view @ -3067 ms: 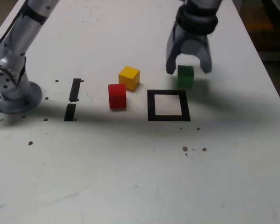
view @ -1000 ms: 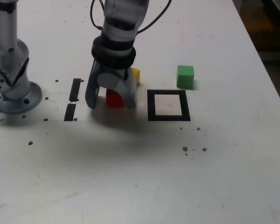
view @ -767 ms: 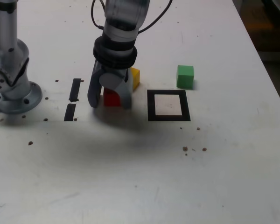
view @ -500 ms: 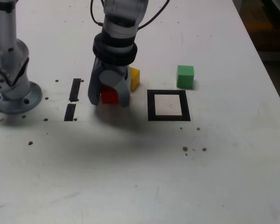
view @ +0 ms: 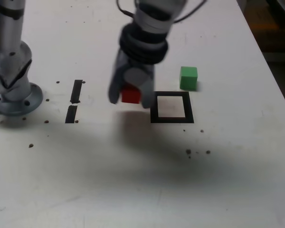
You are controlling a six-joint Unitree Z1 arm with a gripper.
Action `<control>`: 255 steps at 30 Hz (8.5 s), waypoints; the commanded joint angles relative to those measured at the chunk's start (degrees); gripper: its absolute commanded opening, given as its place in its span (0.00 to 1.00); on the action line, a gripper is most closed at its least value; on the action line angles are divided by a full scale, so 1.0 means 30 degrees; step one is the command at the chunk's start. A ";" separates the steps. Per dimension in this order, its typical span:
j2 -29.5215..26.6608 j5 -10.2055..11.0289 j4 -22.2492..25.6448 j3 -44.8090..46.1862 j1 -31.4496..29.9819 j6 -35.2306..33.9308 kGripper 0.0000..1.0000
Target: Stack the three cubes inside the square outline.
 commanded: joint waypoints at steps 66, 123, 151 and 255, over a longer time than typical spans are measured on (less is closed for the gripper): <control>-0.2178 0.0397 0.0822 -0.1231 0.2576 0.1147 1.00; -0.2626 0.3879 0.1594 0.0692 0.4307 0.7078 0.13; -0.0145 0.0521 0.2776 -0.4731 0.1364 -0.1806 0.13; 0.3387 0.2868 0.3033 -0.8658 0.5894 0.6726 0.99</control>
